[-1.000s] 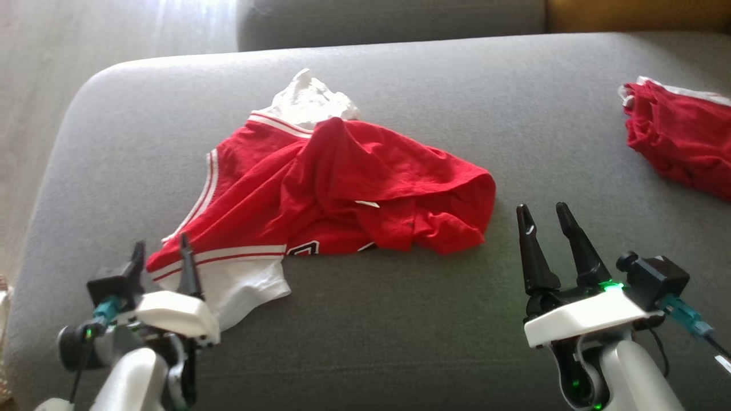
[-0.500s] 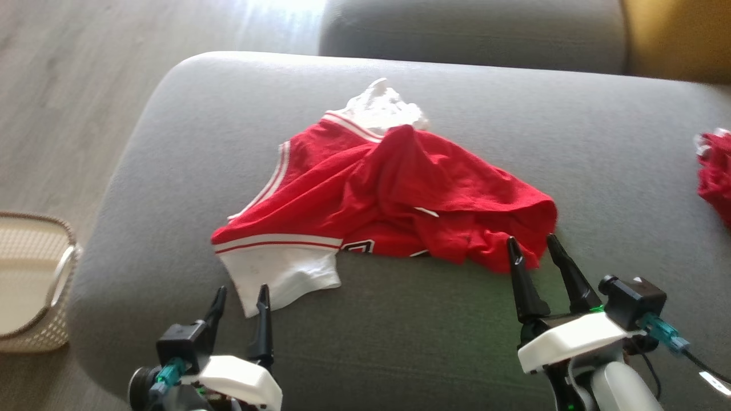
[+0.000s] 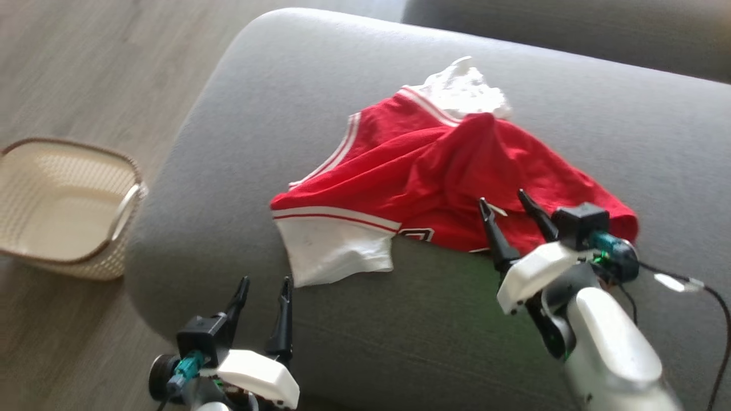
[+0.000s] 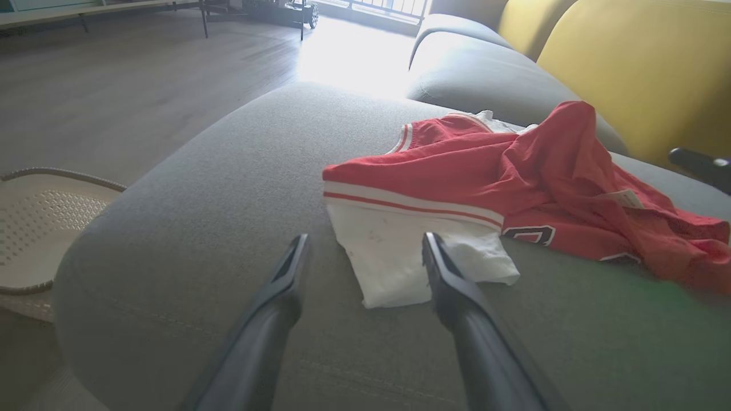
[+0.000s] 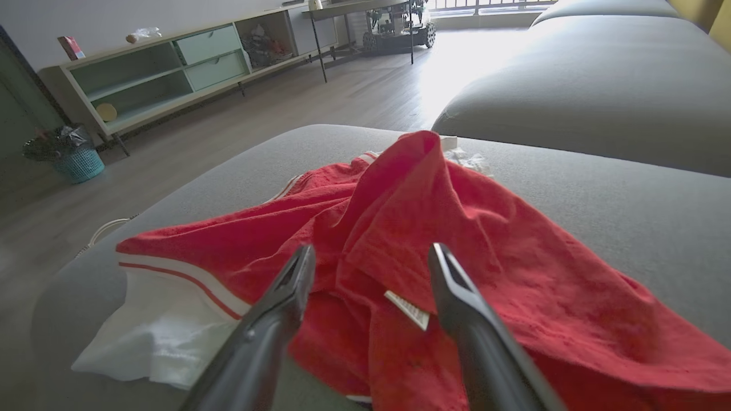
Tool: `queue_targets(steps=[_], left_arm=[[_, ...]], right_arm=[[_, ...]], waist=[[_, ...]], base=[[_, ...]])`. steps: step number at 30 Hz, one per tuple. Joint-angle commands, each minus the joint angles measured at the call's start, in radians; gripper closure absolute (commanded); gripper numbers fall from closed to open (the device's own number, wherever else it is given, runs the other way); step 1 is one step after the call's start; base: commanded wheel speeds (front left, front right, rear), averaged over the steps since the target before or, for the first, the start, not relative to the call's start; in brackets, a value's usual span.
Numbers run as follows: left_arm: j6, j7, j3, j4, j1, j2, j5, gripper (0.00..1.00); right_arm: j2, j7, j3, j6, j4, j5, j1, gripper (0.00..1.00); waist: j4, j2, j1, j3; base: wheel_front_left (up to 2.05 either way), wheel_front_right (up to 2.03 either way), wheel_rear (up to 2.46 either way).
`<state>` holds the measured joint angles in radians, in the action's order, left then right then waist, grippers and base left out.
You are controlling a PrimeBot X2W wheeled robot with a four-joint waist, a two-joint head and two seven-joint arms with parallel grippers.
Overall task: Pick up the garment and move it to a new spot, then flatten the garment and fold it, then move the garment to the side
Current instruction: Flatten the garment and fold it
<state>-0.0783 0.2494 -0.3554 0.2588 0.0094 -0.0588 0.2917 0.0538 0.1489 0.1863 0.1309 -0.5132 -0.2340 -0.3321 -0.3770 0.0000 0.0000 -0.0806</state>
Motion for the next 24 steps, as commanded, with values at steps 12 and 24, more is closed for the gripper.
queue_targets(steps=[12, 24], left_arm=[[-0.009, 0.012, -0.025, -0.03, -0.063, 0.008, 0.027, 0.0], [-0.038, 0.012, -0.061, -0.043, -0.073, 0.008, 0.058, 0.0]], right_arm=[[-0.004, 0.03, -0.095, 0.0, -0.303, 0.115, -0.242, 0.0], [-0.004, 0.076, -0.138, 0.0, -0.49, 0.163, -0.355, 1.0]], waist=[[-0.142, 0.0, 0.0, -0.075], [-0.155, 0.0, 0.0, -0.101]], base=[[0.0, 0.0, 0.0], [0.0, 0.0, 0.0]])
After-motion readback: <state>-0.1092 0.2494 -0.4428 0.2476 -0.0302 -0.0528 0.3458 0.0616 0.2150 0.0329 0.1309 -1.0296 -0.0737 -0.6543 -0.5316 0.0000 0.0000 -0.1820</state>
